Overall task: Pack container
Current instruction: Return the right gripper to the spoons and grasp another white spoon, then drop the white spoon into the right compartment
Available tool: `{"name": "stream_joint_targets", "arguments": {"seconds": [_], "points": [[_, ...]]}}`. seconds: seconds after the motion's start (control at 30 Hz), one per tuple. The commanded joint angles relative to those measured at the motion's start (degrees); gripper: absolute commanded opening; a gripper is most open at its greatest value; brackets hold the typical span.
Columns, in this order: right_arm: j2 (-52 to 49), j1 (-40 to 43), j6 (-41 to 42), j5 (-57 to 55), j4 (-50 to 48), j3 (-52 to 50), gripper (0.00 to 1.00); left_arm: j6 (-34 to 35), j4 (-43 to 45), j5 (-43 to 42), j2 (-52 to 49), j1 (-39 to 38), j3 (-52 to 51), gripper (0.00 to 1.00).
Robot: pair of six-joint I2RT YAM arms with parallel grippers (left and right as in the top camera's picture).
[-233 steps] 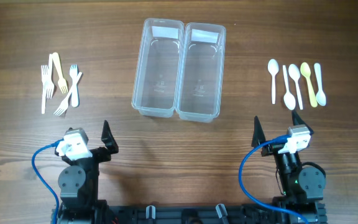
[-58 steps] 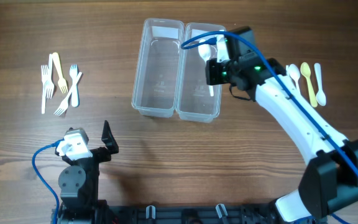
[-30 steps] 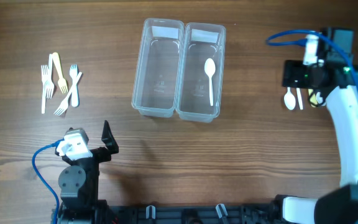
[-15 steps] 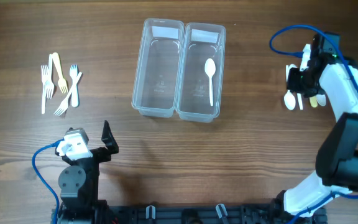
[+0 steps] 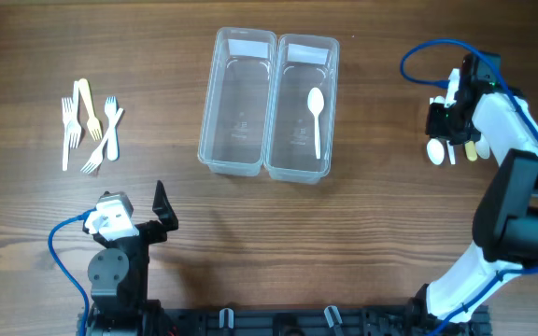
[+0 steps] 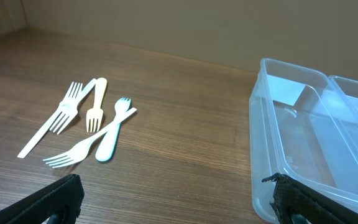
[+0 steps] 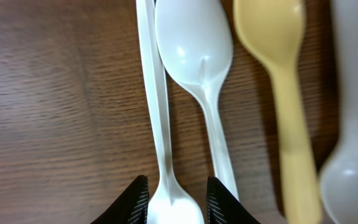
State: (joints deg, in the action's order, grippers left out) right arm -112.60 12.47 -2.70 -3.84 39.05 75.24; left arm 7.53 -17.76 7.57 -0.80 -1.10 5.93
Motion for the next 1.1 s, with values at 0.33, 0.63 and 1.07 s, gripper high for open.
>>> {"name": "stream_joint_targets", "arguments": {"seconds": [0.33, 0.63, 1.07], "points": [[-6.01, -0.13, -1.53, 5.40, -0.90, 0.13, 0.04, -1.11, 0.17, -0.48, 0.42, 0.26, -0.37, 1.00], [10.95, -2.58, -0.31, 8.68, 2.12, 0.17, 0.04, -1.14, 0.17, -0.48, 0.42, 0.26, -0.37, 1.00], [21.92, -23.41, 15.10, 20.85, -3.80, 0.15, 0.04, -1.14, 0.17, -0.48, 0.42, 0.26, -0.37, 1.00]]}}
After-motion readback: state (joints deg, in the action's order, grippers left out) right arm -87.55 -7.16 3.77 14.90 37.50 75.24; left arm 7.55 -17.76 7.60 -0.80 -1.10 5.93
